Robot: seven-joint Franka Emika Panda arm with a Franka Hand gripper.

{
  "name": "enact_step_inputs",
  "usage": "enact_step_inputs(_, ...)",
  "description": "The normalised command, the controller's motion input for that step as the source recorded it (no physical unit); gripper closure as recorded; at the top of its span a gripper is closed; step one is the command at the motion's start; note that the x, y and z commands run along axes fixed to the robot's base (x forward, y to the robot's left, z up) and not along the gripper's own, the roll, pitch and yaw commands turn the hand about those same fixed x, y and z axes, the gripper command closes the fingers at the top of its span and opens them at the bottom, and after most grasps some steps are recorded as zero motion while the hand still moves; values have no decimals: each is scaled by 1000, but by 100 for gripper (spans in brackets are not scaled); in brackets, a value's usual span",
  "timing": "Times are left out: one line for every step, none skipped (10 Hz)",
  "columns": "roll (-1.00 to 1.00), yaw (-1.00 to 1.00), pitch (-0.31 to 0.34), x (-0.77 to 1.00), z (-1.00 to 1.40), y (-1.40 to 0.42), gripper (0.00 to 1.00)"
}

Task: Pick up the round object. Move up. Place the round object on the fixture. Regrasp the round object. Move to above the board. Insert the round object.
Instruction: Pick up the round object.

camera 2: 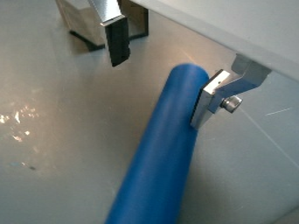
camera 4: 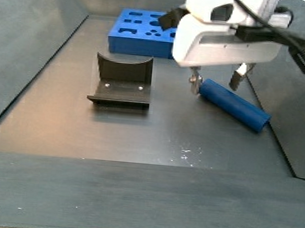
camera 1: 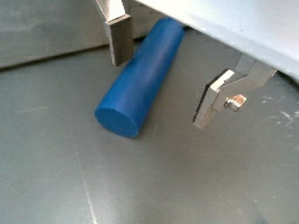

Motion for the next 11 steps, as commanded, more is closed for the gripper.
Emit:
enact_step_inputs(-151,197,-203,0,-454,-131,0)
enact_step_inputs(-117,200,-197,-11,-434,-89,0)
enact_step_inputs(-119,191,-203,-54,-451,-40,0)
enact_step_inputs(-57,183,-183,-114,-420,0,0)
enact_step_inputs(-3,186,-139,-137,-334,0,0)
enact_step_inputs(0,183,-127,-120,-263,0,0)
enact_step_inputs(-9,0,-80,-66,-37,0,0)
enact_step_inputs(-23,0,-53,0,-14,0,0)
enact_step_inputs(0,0,0,0,0,0,0)
enact_step_inputs(0,0,0,0,0,0,100)
enact_step_inputs(0,0,0,0,0,0,100)
